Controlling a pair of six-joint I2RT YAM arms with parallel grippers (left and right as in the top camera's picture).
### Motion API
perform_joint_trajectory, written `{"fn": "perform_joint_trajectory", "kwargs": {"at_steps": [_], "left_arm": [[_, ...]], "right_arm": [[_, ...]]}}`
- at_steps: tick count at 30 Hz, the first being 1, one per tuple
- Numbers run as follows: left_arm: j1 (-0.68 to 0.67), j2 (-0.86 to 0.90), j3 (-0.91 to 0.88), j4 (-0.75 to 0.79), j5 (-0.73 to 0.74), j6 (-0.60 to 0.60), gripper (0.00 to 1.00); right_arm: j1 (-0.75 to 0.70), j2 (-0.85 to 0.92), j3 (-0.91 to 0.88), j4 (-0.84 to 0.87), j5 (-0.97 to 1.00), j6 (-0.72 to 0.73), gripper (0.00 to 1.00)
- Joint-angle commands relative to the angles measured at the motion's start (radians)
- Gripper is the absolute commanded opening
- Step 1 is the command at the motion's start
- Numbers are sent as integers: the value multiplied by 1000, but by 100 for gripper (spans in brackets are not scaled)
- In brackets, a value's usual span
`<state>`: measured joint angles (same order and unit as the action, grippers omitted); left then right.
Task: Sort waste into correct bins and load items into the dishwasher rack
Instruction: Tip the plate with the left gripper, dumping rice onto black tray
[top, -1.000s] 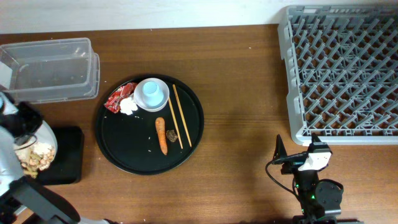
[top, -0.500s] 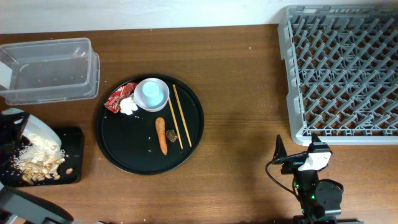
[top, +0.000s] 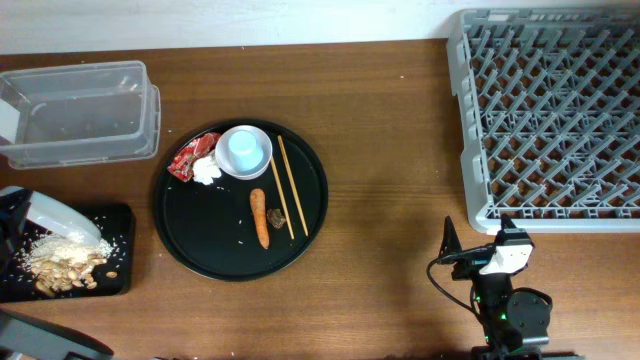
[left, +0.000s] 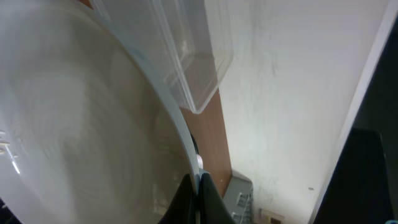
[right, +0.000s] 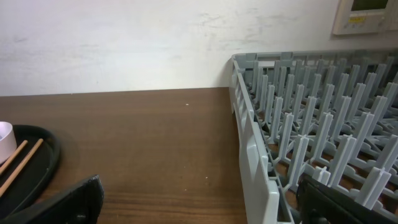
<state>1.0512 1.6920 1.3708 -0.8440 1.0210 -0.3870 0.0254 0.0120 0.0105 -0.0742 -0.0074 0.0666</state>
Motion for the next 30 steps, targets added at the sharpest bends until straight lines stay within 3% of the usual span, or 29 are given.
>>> {"fn": "perform_joint_trajectory", "kwargs": {"at_steps": [1, 3, 5, 9, 12, 14, 15, 17, 19, 22, 30], "left_arm": [[4, -21, 18, -11, 24, -6, 0], [4, -21, 18, -39, 100, -5, 0], [4, -21, 18, 4, 53, -6, 0], [4, -21, 18, -1, 98, -6, 0], [4, -21, 18, -63, 248, -2, 0], [4, -21, 18, 25, 127, -22, 0], [4, -21, 18, -5, 107, -30, 0], [3, -21, 18, -105, 178, 10, 0], [3, -21, 18, -83, 130, 18, 0], [3, -24, 18, -146, 195, 87, 0], [-15, -152, 19, -145, -10, 101, 0]], "right_arm": [[-6, -5, -5, -5, 9, -7, 98], [-6, -5, -5, -5, 9, -7, 98], [-6, -5, -5, -5, 9, -7, 98], [-6, -5, -5, -5, 9, -7, 98], [-6, -5, -5, -5, 9, -7, 98], [-6, -5, -5, -5, 9, -7, 98], [-6, -5, -5, -5, 9, -7, 98], [-6, -5, -5, -5, 9, -7, 98], [-6, -5, -5, -5, 9, -7, 98], [-6, -5, -5, -5, 9, -7, 98], [-6, -5, -5, -5, 9, -7, 98]]}}
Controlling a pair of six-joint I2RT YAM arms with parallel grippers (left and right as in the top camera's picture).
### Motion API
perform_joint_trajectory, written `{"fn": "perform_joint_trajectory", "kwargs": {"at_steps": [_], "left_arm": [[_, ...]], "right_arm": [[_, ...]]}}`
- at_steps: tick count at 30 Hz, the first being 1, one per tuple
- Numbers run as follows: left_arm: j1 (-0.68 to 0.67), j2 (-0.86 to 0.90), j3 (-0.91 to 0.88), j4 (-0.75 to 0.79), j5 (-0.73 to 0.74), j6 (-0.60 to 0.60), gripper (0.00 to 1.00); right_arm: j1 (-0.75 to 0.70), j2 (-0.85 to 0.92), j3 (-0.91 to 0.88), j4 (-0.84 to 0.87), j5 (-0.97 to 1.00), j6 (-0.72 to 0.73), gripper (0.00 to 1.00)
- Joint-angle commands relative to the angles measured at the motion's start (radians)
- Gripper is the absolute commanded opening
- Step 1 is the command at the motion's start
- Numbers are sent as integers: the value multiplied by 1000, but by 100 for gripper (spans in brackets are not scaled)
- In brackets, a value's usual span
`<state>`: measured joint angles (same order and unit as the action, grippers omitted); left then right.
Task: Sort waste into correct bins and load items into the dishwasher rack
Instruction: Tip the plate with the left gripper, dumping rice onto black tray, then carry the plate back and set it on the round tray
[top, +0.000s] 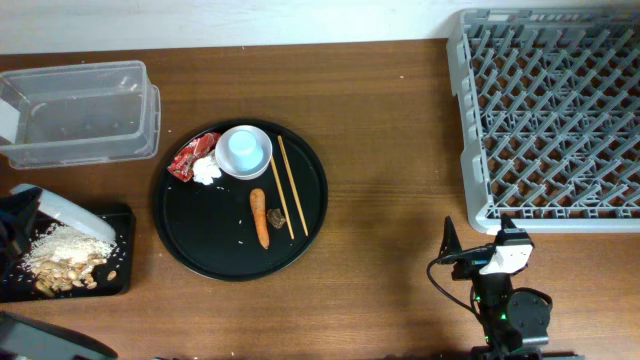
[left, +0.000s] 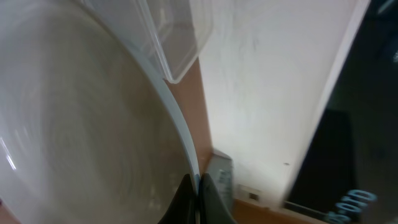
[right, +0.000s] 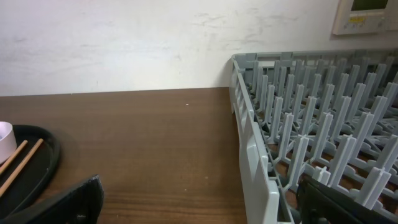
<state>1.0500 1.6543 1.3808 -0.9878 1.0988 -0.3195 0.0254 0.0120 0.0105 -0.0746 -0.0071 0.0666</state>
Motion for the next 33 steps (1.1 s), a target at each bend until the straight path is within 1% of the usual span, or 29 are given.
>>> {"fn": "perform_joint_trajectory", "kwargs": {"at_steps": [1, 3, 6, 8, 10, 13, 15, 18, 20, 21, 26, 33], "left_arm": [[-25, -148, 9, -2, -111, 34, 0], [-63, -211, 9, -27, -151, 34, 0], [-151, -290, 9, -84, -238, 74, 0], [-267, -355, 9, -134, -393, 75, 0], [-382, -391, 9, -164, -513, 74, 0], [-572, -400, 8, -245, -705, 46, 0], [-672, -391, 8, -270, -795, 21, 0], [-763, -378, 8, -269, -877, 16, 0], [-820, -359, 8, -258, -978, -27, 0], [-833, -351, 8, -250, -995, -28, 0], [-901, -293, 8, -227, -984, -28, 0], [-1082, -198, 8, -195, -993, -28, 0]], "right_arm": [[-6, -5, -5, -5, 8, -7, 98], [-6, -5, -5, -5, 8, -7, 98], [-6, -5, -5, -5, 8, -7, 98], [-6, -5, -5, -5, 9, -7, 98], [-6, -5, -5, -5, 9, -7, 98], [-6, -5, -5, -5, 8, -7, 99], [-6, -5, -5, -5, 8, -7, 98], [-6, -5, -5, -5, 9, -7, 98], [-6, -5, -5, -5, 8, -7, 98], [-6, -5, -5, -5, 8, -7, 98], [-6, -5, -5, -5, 8, -7, 98], [-6, -5, -5, -5, 9, -7, 98]]}}
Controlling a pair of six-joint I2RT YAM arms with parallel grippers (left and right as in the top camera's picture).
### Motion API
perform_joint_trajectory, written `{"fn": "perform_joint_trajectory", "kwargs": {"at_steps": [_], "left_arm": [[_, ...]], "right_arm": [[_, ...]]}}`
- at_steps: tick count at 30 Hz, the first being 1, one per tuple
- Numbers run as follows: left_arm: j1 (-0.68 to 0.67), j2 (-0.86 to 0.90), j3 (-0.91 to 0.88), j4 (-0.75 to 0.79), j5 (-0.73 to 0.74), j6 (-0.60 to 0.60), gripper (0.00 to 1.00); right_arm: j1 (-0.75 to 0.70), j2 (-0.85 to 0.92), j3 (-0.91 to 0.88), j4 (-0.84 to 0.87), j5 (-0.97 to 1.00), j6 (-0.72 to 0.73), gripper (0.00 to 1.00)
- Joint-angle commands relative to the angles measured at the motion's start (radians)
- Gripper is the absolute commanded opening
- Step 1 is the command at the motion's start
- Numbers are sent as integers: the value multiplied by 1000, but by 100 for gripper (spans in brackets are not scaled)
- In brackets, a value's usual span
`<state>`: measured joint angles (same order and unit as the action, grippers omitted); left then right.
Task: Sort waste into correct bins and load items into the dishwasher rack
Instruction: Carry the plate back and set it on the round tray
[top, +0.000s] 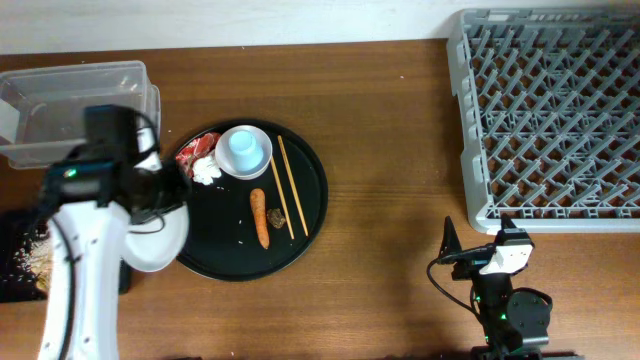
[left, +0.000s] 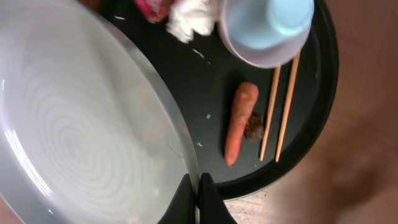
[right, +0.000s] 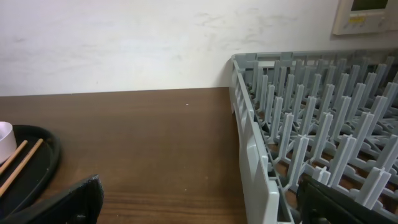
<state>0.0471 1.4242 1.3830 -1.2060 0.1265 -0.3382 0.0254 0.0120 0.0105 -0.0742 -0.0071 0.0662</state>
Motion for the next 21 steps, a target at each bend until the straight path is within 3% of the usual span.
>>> {"fn": "perform_joint_trajectory", "kwargs": {"at_steps": [1, 6, 21], "left_arm": [[-112, 46, 5, 44, -26, -10, 0], [-211, 143, 5, 77, -135, -58, 0], [-347, 378, 5, 175, -146, -59, 1]], "right_arm": [[-6, -5, -5, -5, 8, -7, 98], [-6, -5, -5, -5, 8, -7, 98], [-6, -5, -5, -5, 8, -7, 98]]}}
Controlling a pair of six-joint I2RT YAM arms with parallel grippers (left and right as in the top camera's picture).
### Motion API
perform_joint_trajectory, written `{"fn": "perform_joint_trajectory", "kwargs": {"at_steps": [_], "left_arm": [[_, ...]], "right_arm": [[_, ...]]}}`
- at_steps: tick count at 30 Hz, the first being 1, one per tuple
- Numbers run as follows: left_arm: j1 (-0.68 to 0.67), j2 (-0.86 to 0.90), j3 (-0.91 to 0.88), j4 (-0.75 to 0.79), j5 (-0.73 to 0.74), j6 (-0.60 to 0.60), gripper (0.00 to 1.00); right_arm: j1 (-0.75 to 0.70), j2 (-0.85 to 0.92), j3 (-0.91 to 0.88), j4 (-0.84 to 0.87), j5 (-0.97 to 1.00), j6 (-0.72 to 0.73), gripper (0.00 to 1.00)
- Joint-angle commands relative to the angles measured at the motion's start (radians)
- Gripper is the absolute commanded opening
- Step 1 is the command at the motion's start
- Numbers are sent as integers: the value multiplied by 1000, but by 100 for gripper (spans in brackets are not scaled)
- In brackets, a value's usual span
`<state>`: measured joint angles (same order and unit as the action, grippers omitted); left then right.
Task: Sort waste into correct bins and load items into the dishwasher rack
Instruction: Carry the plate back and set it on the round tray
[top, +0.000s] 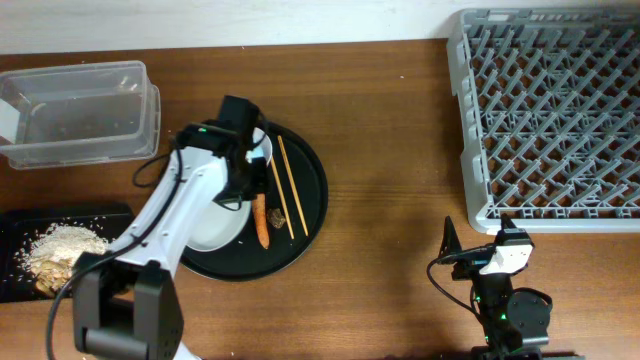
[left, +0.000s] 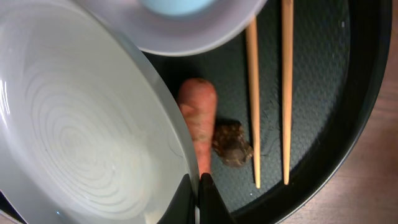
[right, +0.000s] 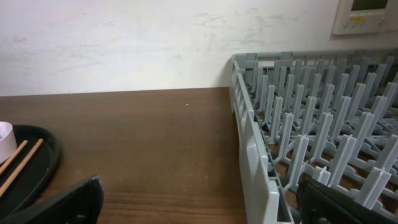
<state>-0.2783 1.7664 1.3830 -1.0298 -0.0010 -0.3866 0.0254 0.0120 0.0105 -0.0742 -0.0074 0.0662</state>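
Observation:
My left gripper (left: 199, 194) is shut on the rim of a white plate (left: 81, 137). It holds the plate (top: 212, 226) over the left half of the round black tray (top: 312, 205). Right beside the fingers lie a carrot (left: 200, 115), a brown scrap (left: 231, 144) and two chopsticks (left: 252, 93). A pale blue bowl (left: 186, 18) sits at the tray's far side, mostly under my arm in the overhead view. The grey dishwasher rack (top: 550, 110) stands at the back right. My right gripper (right: 199, 208) rests open near the front edge, beside the rack.
A clear plastic bin (top: 80, 110) stands at the back left. In front of it, a black bin (top: 60, 250) holds crumbled food scraps. Bare wooden table (top: 390, 150) lies between the tray and the rack.
My left gripper has moved right with the plate, from the tray's left edge to beside the carrot. The red wrapper and white tissue are now hidden under the arm. The right arm is unchanged.
The plate was first held tilted over the black bin of food scraps at the left, and stayed there a second later. Then it hung over the tray's left edge, and now over the tray beside the carrot. My right gripper stayed open and still throughout.

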Motion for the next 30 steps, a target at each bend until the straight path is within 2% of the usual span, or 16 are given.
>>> {"fn": "perform_joint_trajectory", "kwargs": {"at_steps": [1, 8, 9, 11, 20, 30], "left_arm": [[-22, 47, 5, -3, -22, -19, 1], [-22, 64, 5, -13, -77, -25, 1], [-22, 64, 5, -18, -79, -25, 2], [-22, 64, 5, -24, -79, -24, 10], [-22, 64, 9, -37, -79, -24, 16], [-22, 64, 200, -206, -74, -24, 16]], "right_arm": [[-6, -5, -5, -5, 9, -7, 98], [-6, -5, -5, -5, 9, -7, 98], [-6, -5, -5, -5, 9, -7, 98], [-6, -5, -5, -5, 9, -7, 98], [-6, -5, -5, -5, 9, -7, 98], [-6, -5, -5, -5, 9, -7, 98]]}}
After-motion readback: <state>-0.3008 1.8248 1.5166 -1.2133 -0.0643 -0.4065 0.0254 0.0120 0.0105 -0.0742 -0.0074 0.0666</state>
